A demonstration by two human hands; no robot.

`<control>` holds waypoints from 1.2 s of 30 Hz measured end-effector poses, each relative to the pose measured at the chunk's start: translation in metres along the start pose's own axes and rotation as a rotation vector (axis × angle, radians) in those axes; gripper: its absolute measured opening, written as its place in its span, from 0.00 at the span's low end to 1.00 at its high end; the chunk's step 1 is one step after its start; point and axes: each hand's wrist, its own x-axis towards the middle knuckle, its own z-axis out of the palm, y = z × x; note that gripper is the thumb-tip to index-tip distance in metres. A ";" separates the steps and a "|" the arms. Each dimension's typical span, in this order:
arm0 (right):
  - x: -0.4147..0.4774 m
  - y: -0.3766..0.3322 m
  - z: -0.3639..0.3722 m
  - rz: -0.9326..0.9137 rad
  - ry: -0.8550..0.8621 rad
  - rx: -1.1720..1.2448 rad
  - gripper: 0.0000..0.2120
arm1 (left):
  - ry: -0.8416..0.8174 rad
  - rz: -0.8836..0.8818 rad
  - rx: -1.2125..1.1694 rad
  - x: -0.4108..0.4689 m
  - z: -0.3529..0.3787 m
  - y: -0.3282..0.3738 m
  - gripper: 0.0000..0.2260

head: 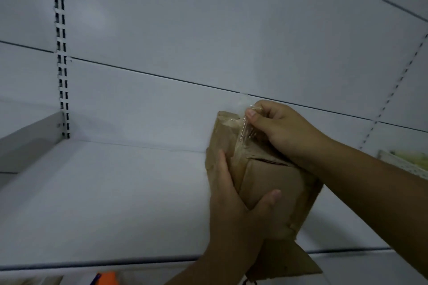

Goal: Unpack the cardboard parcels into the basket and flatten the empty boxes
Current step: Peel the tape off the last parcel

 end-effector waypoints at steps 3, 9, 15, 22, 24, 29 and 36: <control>0.003 0.004 0.003 0.110 0.047 0.288 0.14 | 0.010 -0.001 -0.012 0.001 0.002 -0.002 0.48; 0.012 0.008 -0.007 0.342 0.435 0.927 0.10 | -0.060 0.109 0.018 -0.004 -0.008 0.003 0.42; 0.013 0.013 -0.009 0.329 0.531 0.912 0.09 | -0.040 0.709 0.514 0.005 -0.019 0.047 0.26; 0.022 0.026 -0.056 0.215 0.368 0.856 0.07 | -0.308 0.765 0.863 0.029 -0.050 0.076 0.14; 0.028 0.039 -0.073 0.176 0.512 0.722 0.09 | -0.264 0.792 0.708 0.037 -0.074 0.080 0.10; 0.033 0.071 -0.038 0.210 0.476 0.606 0.15 | -0.275 0.553 0.747 0.059 -0.117 0.105 0.17; 0.032 0.052 0.014 0.173 0.275 0.743 0.16 | -0.504 -0.050 0.996 0.069 -0.122 0.154 0.33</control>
